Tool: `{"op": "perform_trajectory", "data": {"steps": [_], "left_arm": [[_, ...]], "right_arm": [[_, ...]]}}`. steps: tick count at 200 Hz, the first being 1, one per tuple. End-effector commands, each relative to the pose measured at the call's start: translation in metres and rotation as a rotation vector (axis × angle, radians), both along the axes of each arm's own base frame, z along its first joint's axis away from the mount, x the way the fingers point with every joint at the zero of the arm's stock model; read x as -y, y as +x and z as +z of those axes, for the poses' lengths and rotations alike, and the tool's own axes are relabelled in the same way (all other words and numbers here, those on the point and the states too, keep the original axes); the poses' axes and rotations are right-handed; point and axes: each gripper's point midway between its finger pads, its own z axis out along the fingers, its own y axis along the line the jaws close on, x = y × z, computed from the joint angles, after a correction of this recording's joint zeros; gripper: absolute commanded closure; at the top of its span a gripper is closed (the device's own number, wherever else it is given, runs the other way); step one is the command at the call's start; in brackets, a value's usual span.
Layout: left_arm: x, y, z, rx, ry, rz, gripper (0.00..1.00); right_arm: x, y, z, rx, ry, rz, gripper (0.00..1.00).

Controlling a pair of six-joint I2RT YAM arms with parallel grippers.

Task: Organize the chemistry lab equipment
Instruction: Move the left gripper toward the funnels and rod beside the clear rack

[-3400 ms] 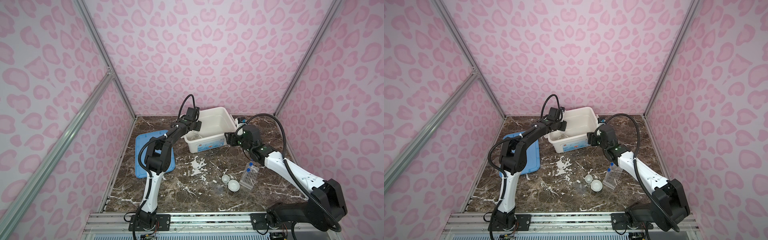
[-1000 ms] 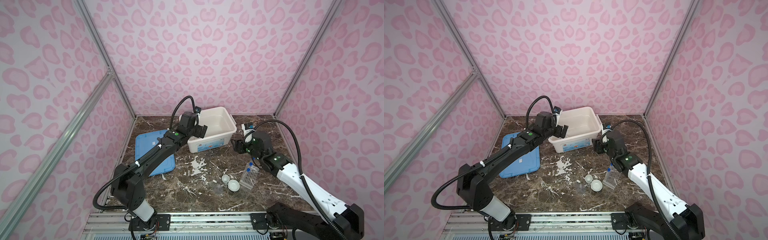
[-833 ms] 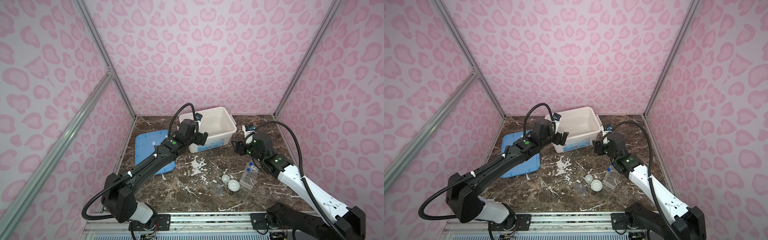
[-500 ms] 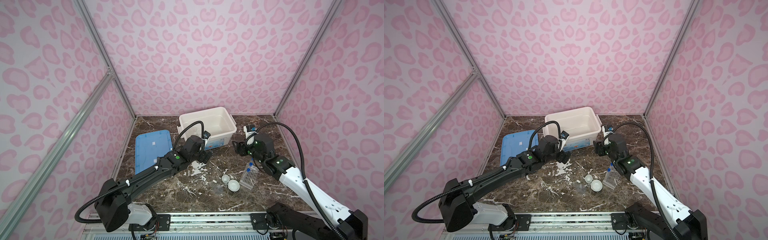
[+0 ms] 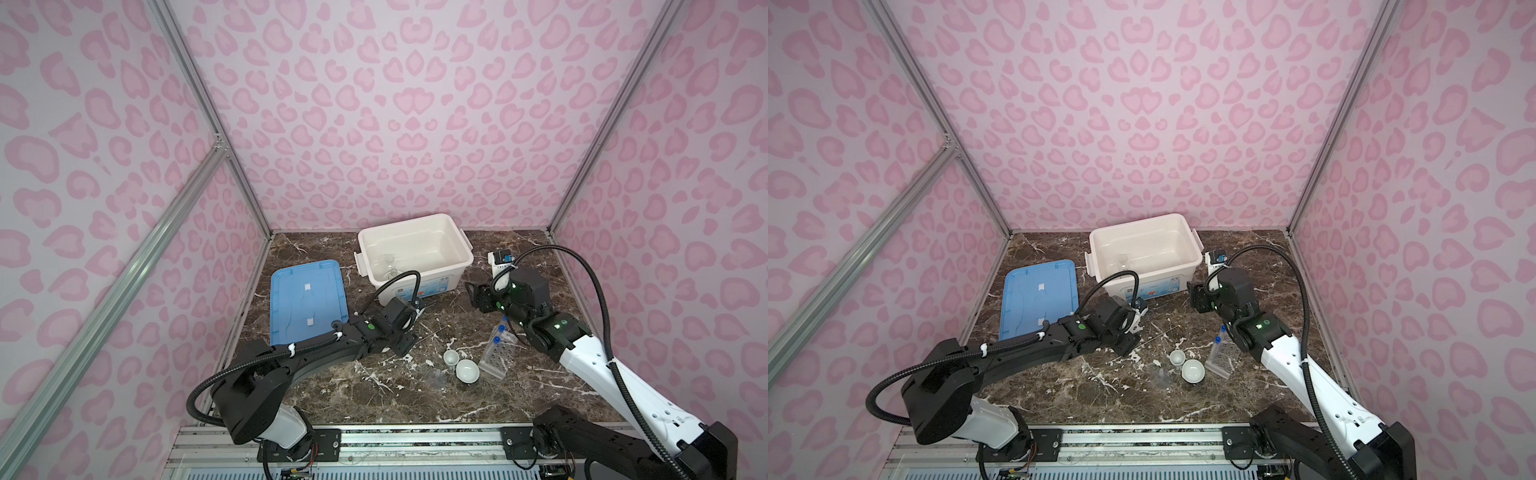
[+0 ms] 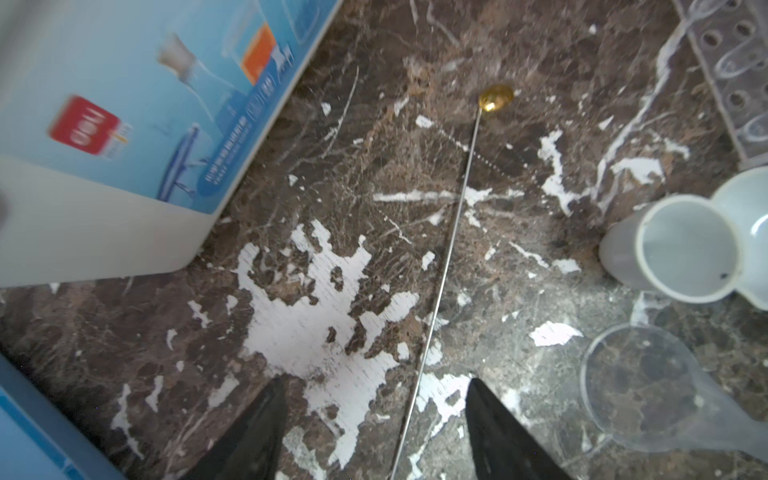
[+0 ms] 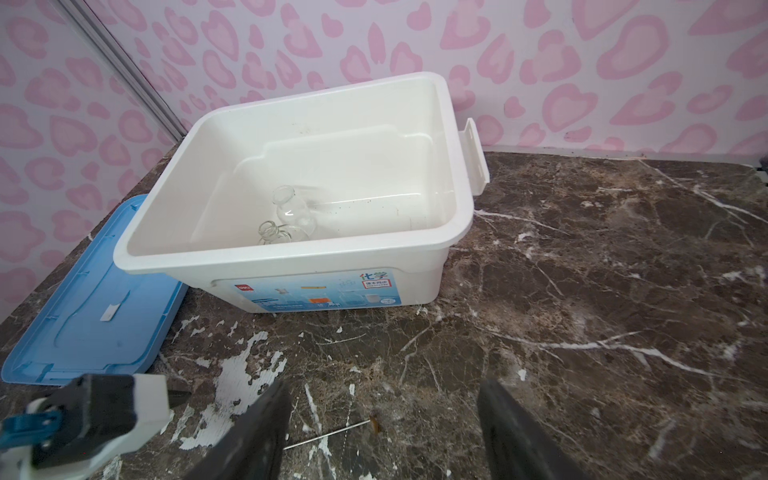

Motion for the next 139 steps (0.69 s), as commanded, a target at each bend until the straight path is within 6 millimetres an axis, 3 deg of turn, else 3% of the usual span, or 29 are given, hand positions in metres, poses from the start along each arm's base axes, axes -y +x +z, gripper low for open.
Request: {"op": "perform_trajectory", "data": {"steps": [1, 74, 139], "left_arm": [[0.003, -0.004, -0.015, -0.050, 0.004, -0.001, 0.37], [0.005, -0.009, -0.051, -0.131, 0.061, -0.010, 0.50], [0.004, -0.012, -0.065, -0.164, 0.096, -0.016, 0.71]], "right_arm": [[0.001, 0.002, 0.001, 0.007, -0.005, -0.010, 0.27], [0.003, 0.003, -0.001, 0.007, -0.009, -0.016, 0.27], [0.003, 0.003, -0.001, 0.013, -0.008, -0.020, 0.27]]}}
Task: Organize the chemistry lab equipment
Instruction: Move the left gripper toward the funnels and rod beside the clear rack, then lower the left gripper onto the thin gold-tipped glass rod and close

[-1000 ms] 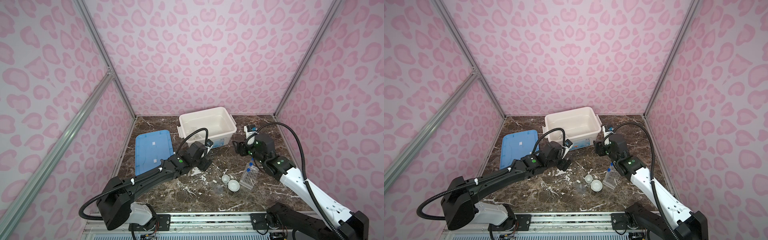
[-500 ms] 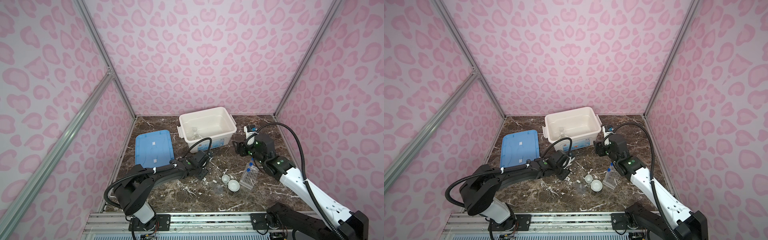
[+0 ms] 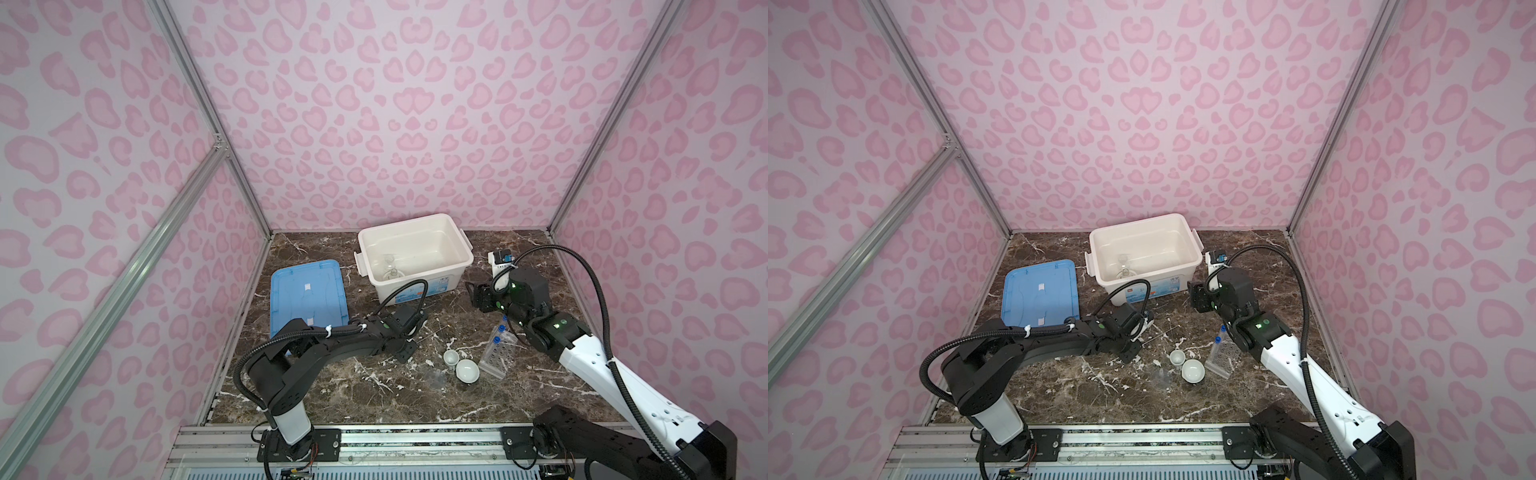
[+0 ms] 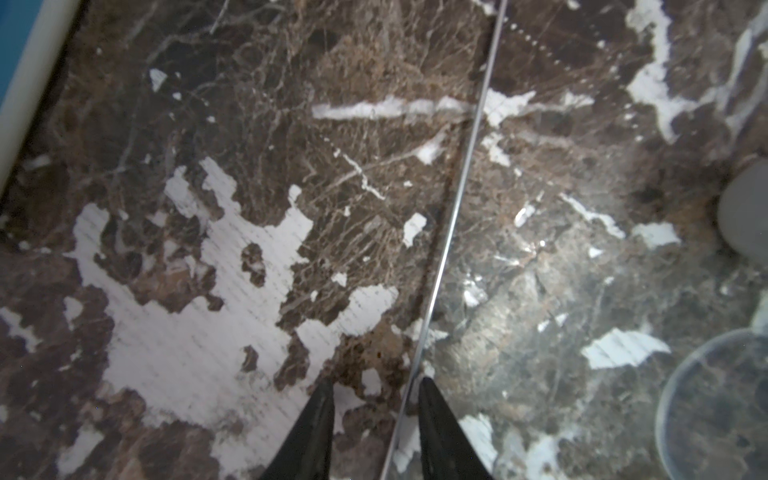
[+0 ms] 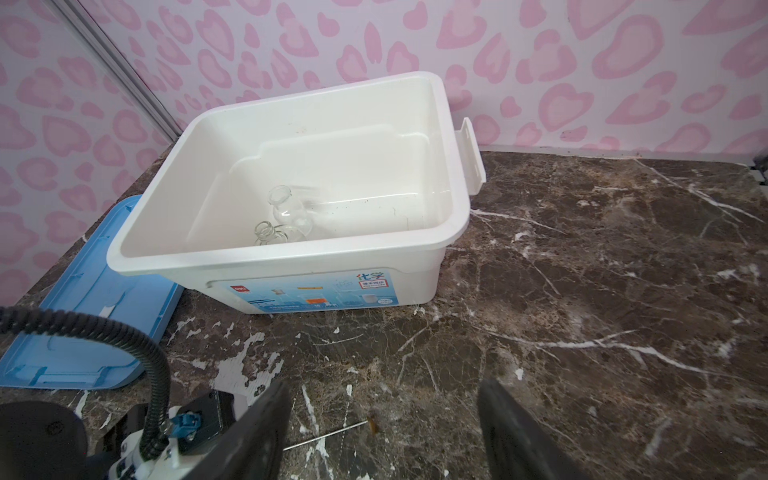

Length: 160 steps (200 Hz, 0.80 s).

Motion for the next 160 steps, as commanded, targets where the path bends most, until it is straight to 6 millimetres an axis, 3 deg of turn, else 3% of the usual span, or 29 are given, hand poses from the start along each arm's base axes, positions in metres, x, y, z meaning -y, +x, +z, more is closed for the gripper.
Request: {"op": "perform_trajectory", "data": {"steps": [1, 108, 160], "left_arm": [[-0.004, -0.005, -0.008, -0.029, 0.030, -0.008, 0.71], [0.001, -0.012, -0.020, -0.080, 0.039, -0.042, 0.95], [0.003, -0.008, -0.019, -0.071, 0.037, -0.043, 0.96]], "right_arm": [[0.002, 0.002, 0.000, 0.013, -0.004, -0.010, 0.27], [0.008, 0.002, 0.003, 0.030, -0.001, -0.036, 0.26], [0.011, 0.001, 0.003, 0.034, 0.002, -0.045, 0.26]]}}
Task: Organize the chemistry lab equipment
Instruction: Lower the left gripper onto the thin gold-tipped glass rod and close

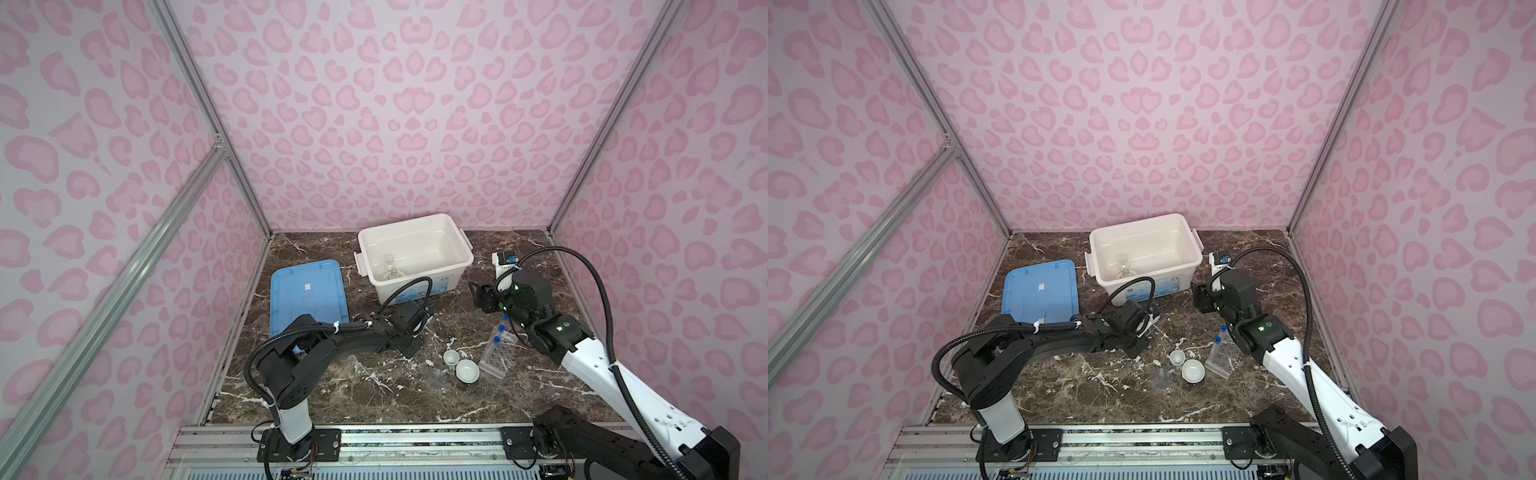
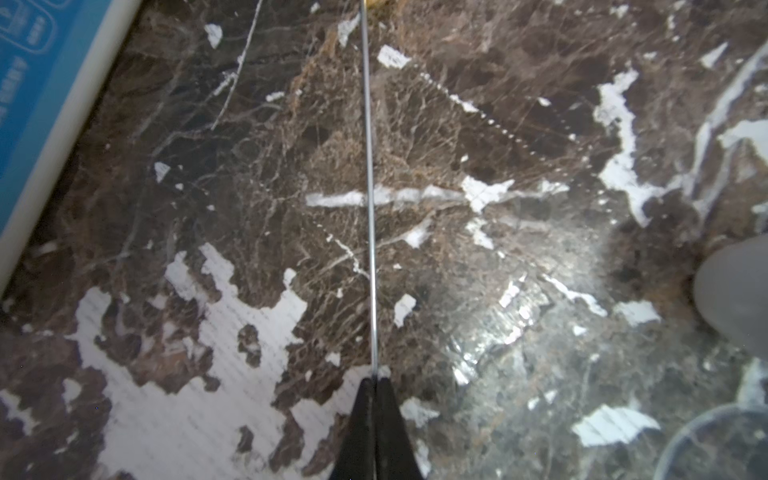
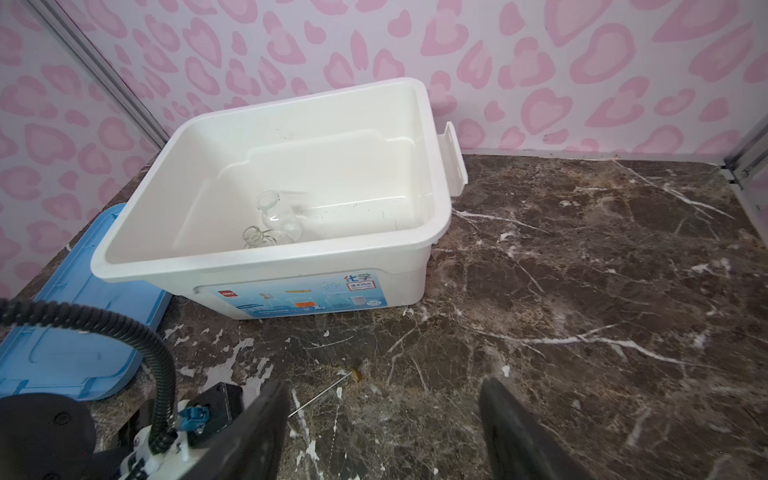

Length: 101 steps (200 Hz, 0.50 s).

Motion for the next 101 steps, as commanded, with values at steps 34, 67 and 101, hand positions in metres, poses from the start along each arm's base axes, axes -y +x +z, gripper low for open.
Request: {"op": "perform_trajectory", "data": {"steps": [34, 67, 101], "left_arm": [[-0.007, -0.015, -0.004, -0.068, 0.030, -0.025, 0.96], [0.004, -0.013, 0.022, -0.023, -0.027, -0.052, 0.96], [0.010, -0.011, 0.053, 0.031, -0.086, -0.068, 0.96]], "right_arm": [[0.003, 0.001, 0.003, 0.022, 0.005, -0.013, 0.26], [0.003, 0.003, 0.001, 0.020, 0.004, -0.017, 0.26], [0.007, 0.006, -0.001, 0.021, 0.005, -0.035, 0.25]]}}
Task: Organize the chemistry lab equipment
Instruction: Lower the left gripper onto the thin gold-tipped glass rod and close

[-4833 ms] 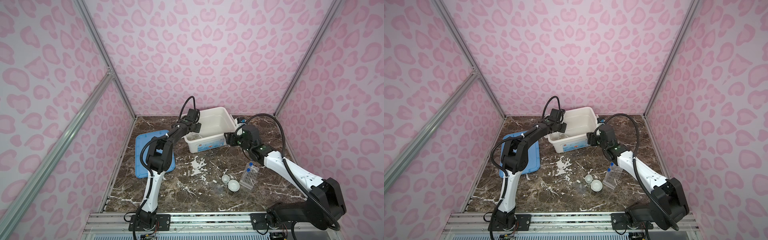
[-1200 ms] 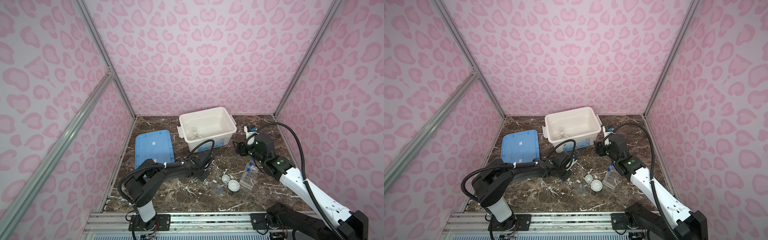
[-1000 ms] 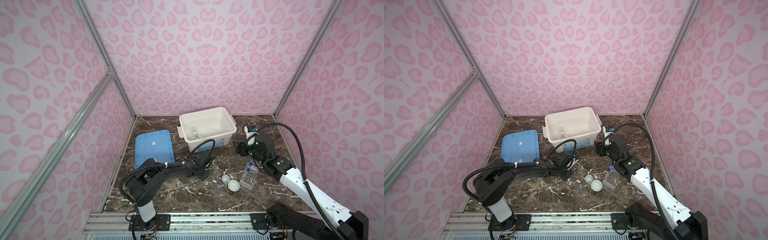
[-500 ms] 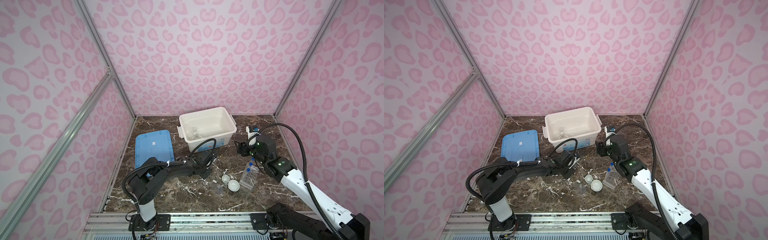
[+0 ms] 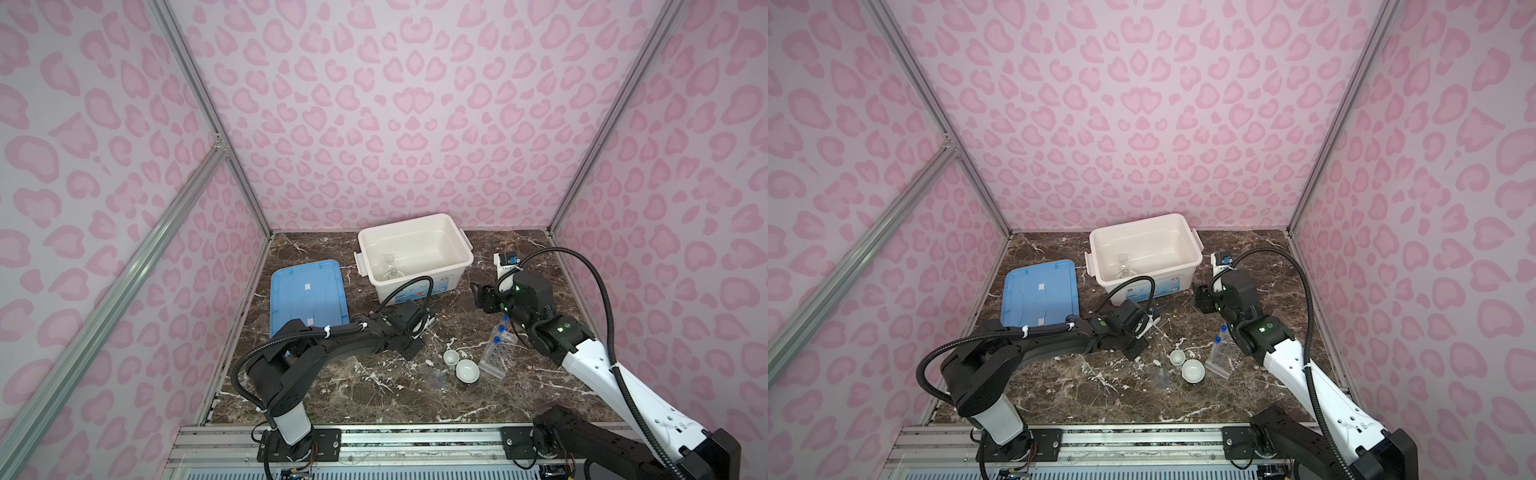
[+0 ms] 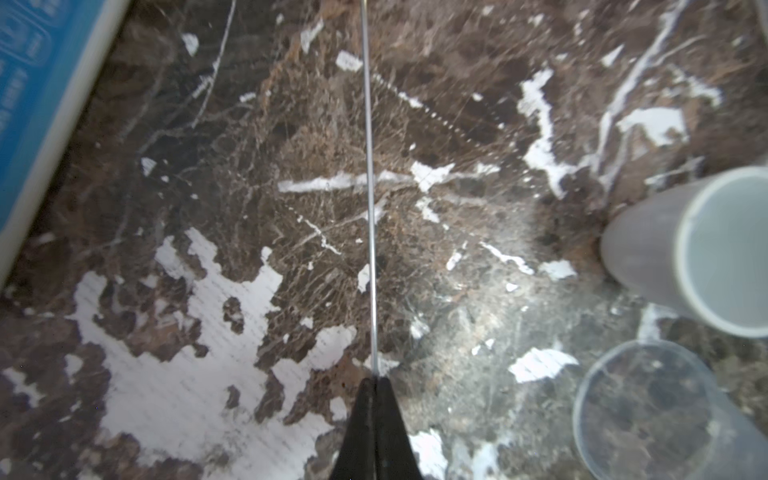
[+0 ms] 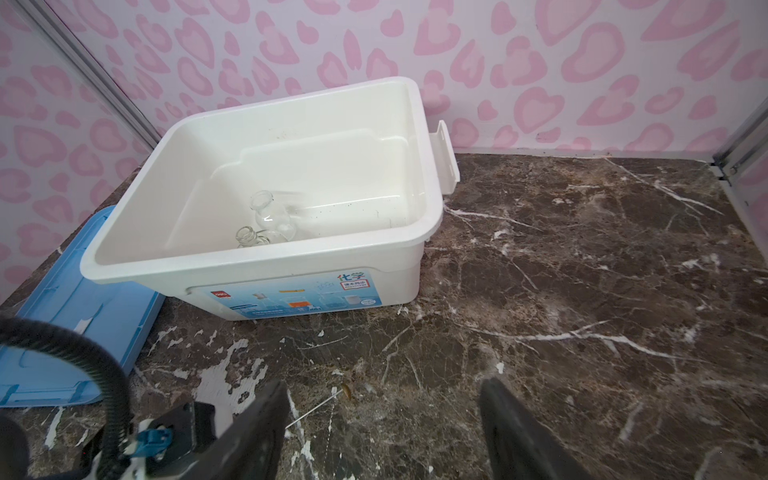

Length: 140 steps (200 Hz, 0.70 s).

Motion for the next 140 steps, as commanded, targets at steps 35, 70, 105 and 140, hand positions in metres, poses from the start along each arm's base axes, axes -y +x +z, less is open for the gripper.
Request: {"op": "perform_trajectory", "data": {"steps": [35, 70, 105, 140], "left_arm": [[0.005, 0.003, 0.049, 0.076, -0.070, -0.027, 0.96], [0.009, 0.007, 0.084, 0.138, -0.136, -0.028, 0.96], [0.010, 0.017, 0.121, 0.229, -0.178, -0.010, 0.96], [0.014, 0.031, 0.156, 0.309, -0.206, -0.001, 0.96]], "right_arm": [[0.006, 0.011, 0.008, 0.039, 0.024, -0.027, 0.25], [0.013, 0.019, 0.012, 0.051, 0.045, -0.046, 0.25], [0.019, 0.030, 0.017, 0.059, 0.060, -0.054, 0.25], [0.022, 0.042, 0.018, 0.063, 0.062, -0.058, 0.25]]}}
